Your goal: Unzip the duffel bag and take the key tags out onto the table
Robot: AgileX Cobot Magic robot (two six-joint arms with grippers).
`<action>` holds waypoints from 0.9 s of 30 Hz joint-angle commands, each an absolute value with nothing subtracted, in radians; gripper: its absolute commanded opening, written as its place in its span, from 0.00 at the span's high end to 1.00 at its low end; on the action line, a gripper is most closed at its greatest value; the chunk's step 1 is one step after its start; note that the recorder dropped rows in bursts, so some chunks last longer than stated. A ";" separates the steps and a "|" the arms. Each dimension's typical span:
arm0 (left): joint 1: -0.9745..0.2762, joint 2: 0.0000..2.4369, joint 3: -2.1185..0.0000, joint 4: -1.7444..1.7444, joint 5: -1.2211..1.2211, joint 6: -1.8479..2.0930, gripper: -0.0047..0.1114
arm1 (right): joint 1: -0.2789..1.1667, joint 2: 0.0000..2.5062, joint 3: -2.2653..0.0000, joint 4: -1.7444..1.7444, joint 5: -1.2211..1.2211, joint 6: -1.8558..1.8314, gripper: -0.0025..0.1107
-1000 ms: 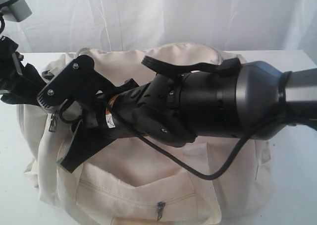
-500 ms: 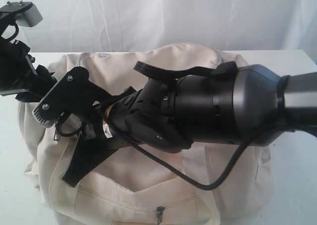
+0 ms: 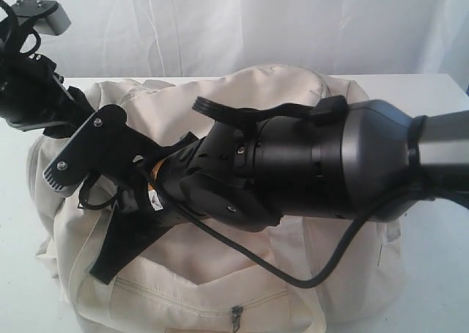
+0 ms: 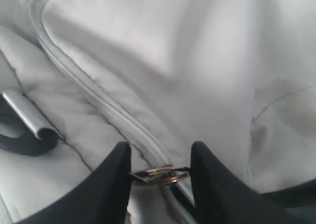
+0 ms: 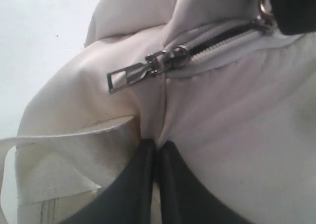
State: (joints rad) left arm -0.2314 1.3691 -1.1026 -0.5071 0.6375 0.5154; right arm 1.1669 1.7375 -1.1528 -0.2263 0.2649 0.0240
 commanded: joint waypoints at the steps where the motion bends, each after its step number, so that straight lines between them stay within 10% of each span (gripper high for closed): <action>1: -0.233 1.392 -1.118 -0.539 0.542 0.524 0.96 | 1.179 1.736 -1.150 -0.219 0.316 0.019 0.98; 27: -0.233 1.655 -1.449 -0.397 0.710 0.508 0.96 | 1.179 1.736 -1.150 -0.219 0.335 0.007 0.98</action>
State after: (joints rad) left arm -0.2330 1.6924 -1.4427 -0.4245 0.6329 0.5231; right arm 1.1742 1.7375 -1.1534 -0.2263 0.3019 0.0156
